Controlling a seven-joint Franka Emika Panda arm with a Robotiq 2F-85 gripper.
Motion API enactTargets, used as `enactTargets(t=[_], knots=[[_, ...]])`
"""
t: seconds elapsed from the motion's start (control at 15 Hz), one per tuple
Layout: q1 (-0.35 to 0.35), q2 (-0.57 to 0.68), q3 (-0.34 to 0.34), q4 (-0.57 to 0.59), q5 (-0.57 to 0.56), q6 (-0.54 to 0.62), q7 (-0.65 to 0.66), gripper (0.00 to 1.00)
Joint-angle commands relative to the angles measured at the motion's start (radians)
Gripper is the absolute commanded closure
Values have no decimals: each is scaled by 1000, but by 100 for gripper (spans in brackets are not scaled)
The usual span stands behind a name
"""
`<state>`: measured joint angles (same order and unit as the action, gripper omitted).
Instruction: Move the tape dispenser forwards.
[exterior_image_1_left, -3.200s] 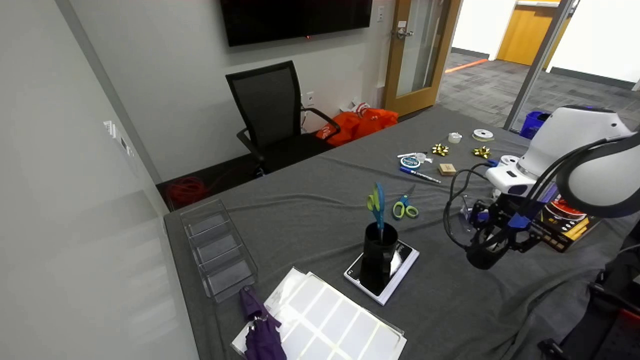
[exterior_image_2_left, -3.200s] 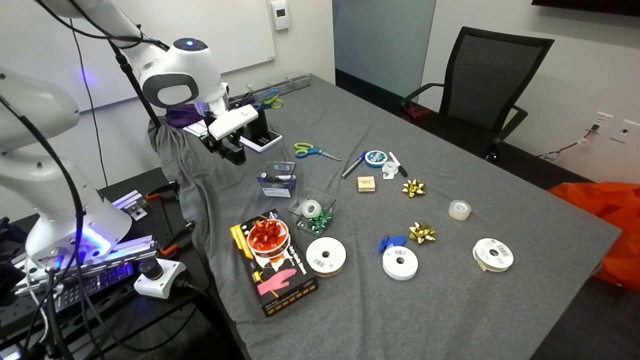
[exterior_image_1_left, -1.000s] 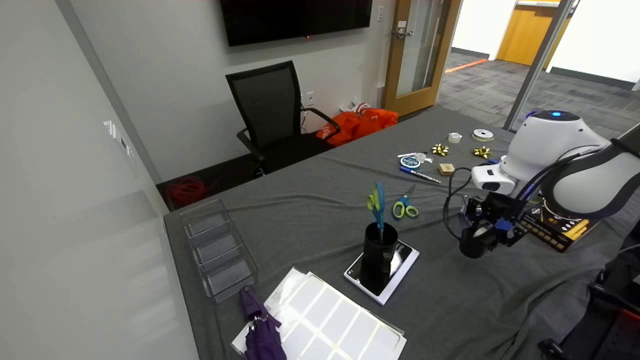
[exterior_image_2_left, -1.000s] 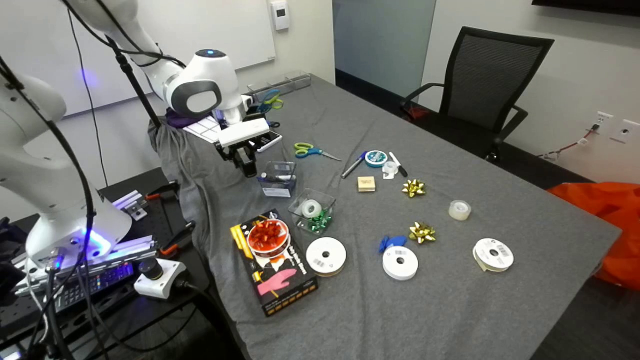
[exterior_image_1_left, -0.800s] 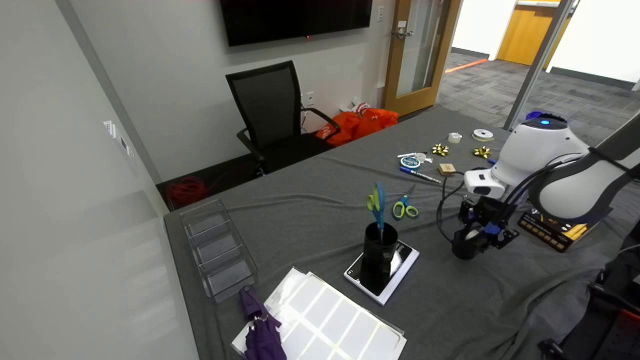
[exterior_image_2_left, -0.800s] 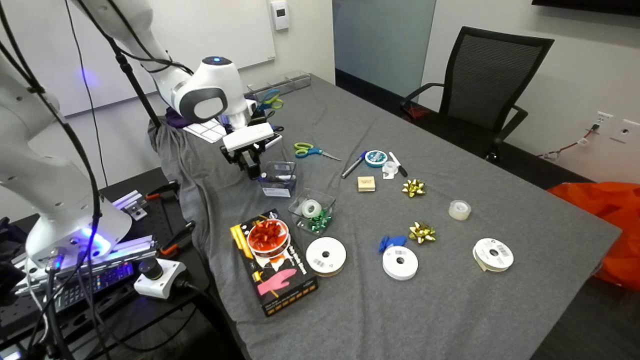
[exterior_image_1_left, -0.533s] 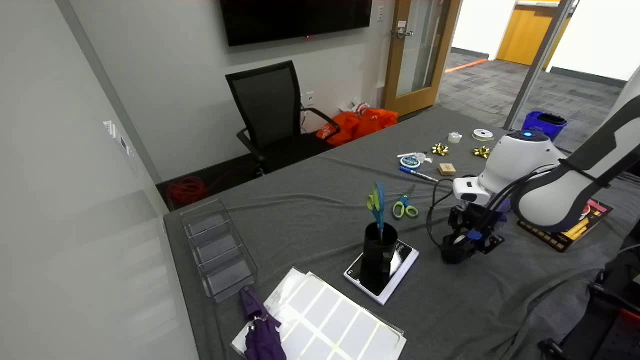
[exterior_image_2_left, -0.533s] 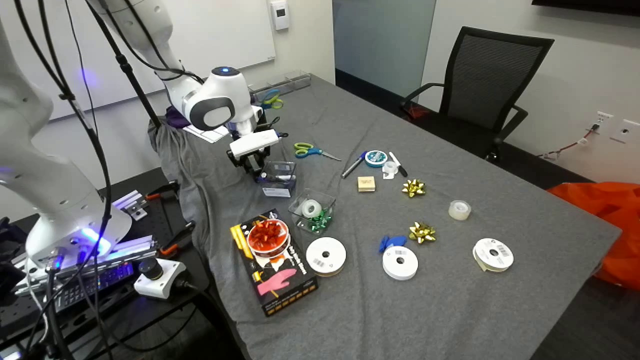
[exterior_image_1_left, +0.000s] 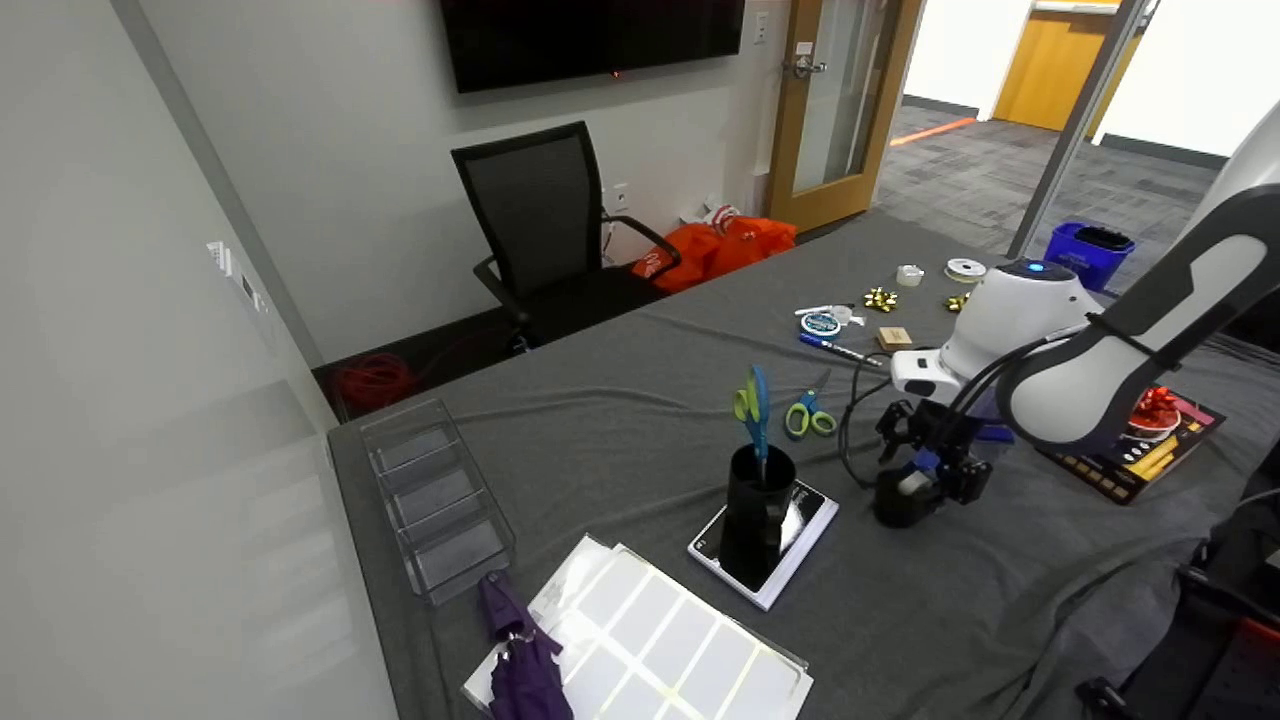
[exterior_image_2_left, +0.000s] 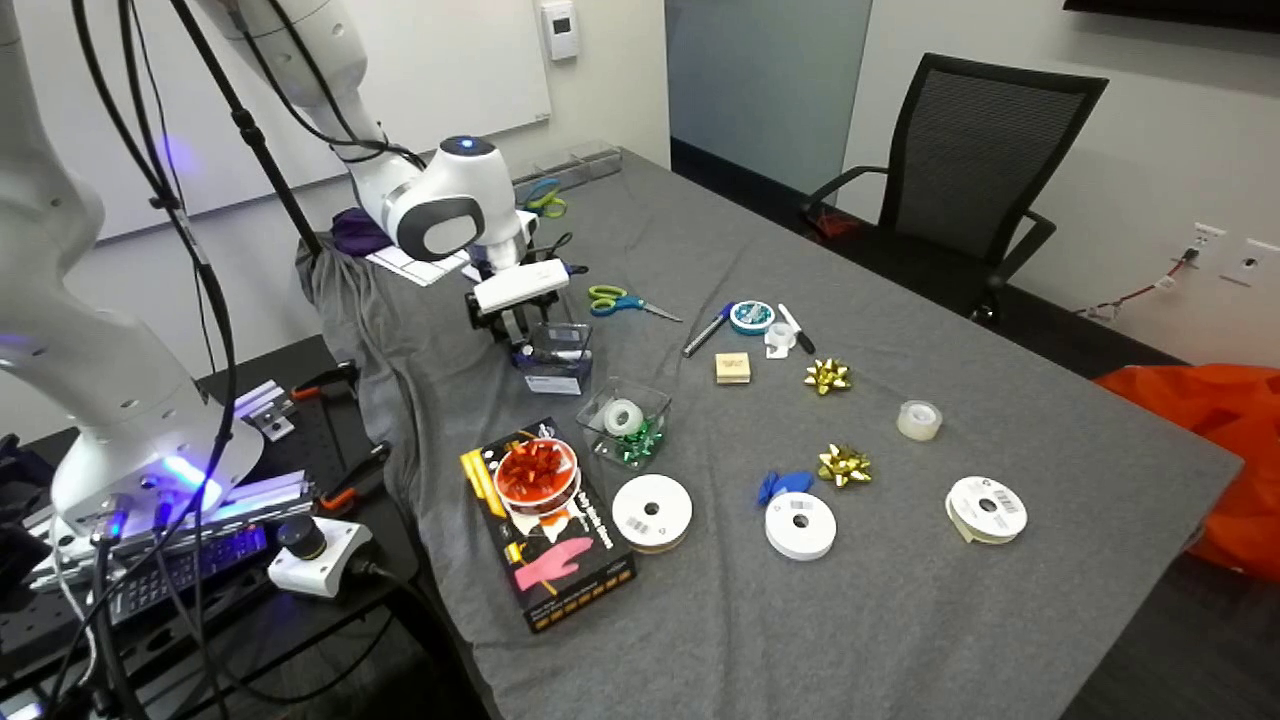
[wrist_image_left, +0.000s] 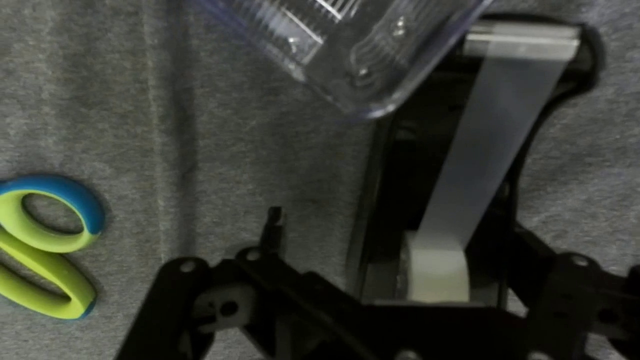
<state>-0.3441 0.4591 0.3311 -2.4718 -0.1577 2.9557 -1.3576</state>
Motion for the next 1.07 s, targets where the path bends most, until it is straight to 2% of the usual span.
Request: enactTargets(t=[0.0,0.4,0.67,0.8,1.0], knots=[[-16,-50,18,-29,17,4,-48,0],[-54,-151,81,-90,84,-32,-121,0],[-85,-244,141,-98,231,-110,-217,0],[-64,-289,132,-87,333,-172,-290,0],[14,-360,51,-81,446,-249,-373,0]])
